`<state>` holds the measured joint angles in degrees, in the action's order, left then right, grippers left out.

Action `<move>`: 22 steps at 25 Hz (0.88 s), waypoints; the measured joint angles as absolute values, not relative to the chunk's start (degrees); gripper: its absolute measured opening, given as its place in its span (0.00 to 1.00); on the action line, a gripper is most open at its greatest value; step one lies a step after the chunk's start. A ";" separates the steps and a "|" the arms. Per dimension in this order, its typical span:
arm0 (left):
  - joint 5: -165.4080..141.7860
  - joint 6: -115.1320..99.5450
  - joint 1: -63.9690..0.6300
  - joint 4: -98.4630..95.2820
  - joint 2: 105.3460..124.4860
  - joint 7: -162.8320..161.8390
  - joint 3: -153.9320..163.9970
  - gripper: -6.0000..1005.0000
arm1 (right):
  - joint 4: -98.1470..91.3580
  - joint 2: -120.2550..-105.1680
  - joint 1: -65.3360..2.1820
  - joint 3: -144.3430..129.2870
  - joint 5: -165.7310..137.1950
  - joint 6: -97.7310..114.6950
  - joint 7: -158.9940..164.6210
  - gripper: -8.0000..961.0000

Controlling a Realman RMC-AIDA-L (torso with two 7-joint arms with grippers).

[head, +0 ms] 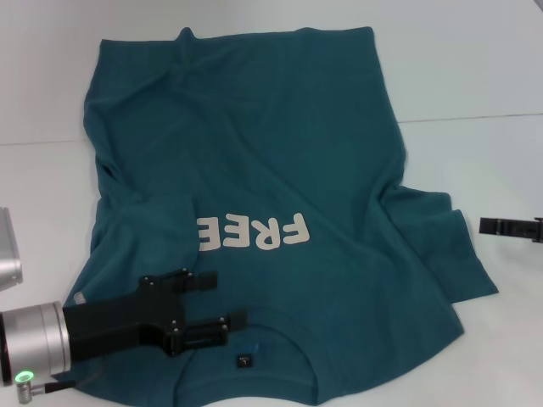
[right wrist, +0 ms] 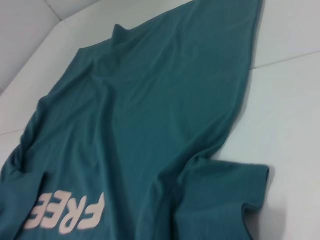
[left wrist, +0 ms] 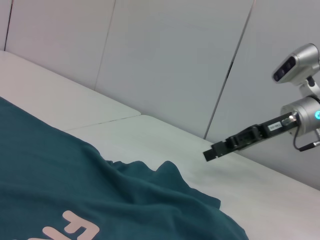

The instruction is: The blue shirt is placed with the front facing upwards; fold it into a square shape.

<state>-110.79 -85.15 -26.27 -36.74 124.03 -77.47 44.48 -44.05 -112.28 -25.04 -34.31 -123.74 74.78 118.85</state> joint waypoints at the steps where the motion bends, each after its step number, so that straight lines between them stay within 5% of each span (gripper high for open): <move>1: -110.79 -85.16 -26.32 -36.74 124.01 -77.49 44.48 0.84 | -44.06 -112.55 -25.36 -34.36 -123.94 73.77 118.86 0.92; 22: -110.82 -83.47 -26.99 -36.74 123.89 -77.22 44.46 0.84 | -36.51 -114.18 -31.74 -35.01 -126.45 62.33 119.24 0.92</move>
<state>-110.82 -83.47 -26.99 -36.74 123.89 -77.22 44.46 -36.52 -114.18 -31.74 -35.01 -126.45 62.33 119.24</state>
